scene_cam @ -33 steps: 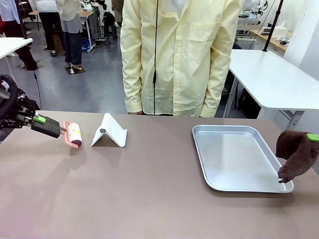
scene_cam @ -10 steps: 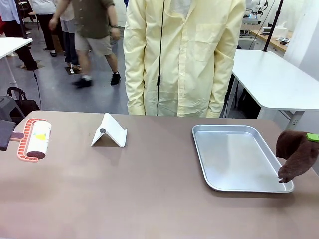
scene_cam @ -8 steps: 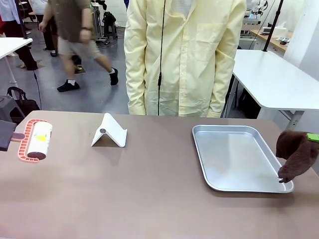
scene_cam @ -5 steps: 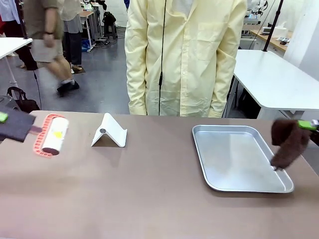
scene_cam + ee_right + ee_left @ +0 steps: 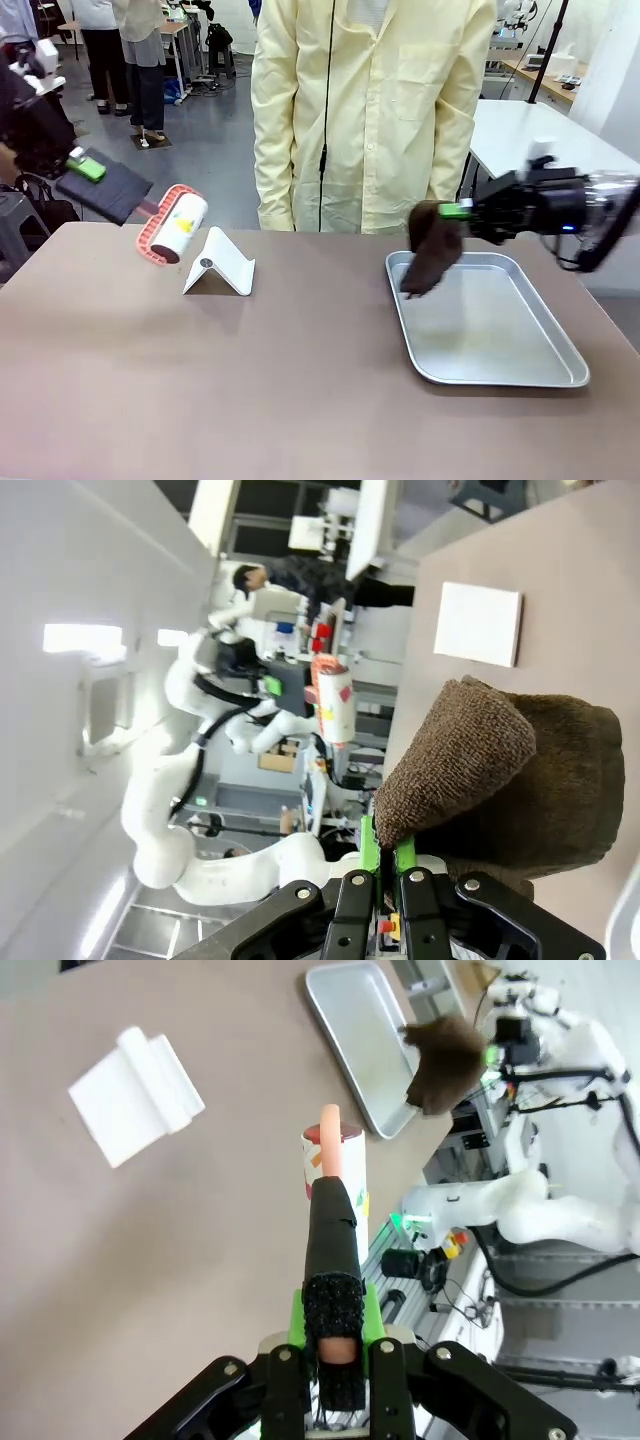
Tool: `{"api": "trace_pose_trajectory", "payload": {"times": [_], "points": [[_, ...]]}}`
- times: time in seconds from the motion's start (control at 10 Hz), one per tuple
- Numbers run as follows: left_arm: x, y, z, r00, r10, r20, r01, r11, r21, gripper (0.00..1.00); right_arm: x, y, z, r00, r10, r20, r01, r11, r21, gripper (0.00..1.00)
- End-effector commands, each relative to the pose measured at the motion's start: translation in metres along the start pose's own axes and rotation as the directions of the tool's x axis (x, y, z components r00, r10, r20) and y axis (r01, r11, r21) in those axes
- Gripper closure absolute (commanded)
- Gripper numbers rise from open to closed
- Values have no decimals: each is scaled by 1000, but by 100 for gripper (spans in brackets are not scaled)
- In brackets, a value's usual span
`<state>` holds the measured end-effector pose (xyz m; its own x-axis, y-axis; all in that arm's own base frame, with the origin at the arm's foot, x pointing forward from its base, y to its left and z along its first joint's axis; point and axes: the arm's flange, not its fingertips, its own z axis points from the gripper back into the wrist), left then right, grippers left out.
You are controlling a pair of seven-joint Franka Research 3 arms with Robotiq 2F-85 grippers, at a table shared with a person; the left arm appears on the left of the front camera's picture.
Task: Clean the surface of the table.
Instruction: Return the Lint Roller and towel to their original positions.
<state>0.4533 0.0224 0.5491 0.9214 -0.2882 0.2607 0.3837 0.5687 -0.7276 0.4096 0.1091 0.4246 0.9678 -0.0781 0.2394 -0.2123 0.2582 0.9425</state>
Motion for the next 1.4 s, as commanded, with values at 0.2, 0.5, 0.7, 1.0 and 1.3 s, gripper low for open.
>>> {"api": "trace_pose_trajectory", "payload": {"times": [0.2, 0.5, 0.7, 1.0, 1.3], "points": [[82, -29, -50, 988, 154, 21, -155, 971, 182, 78, 10, -21, -109, 1000, -17, -9, 16, 988, -151, 94], [107, -28, -89, 950, 248, 188, -293, 917, 272, 78, 23, -47, -129, 1000, -24, -10, 21, 973, -231, 94], [106, -12, -112, 949, 291, 119, -313, 905, 289, 78, 53, -73, -124, 996, -87, 7, 86, 966, -242, 94], [108, -4, -117, 952, 280, 122, -304, 914, 269, 78, 57, -90, -122, 992, -116, -50, 98, 958, -270, 94], [108, -4, -117, 952, 280, 122, -304, 914, 269, 78, 53, -93, -116, 996, -90, 15, 91, 963, -255, 94]]}}
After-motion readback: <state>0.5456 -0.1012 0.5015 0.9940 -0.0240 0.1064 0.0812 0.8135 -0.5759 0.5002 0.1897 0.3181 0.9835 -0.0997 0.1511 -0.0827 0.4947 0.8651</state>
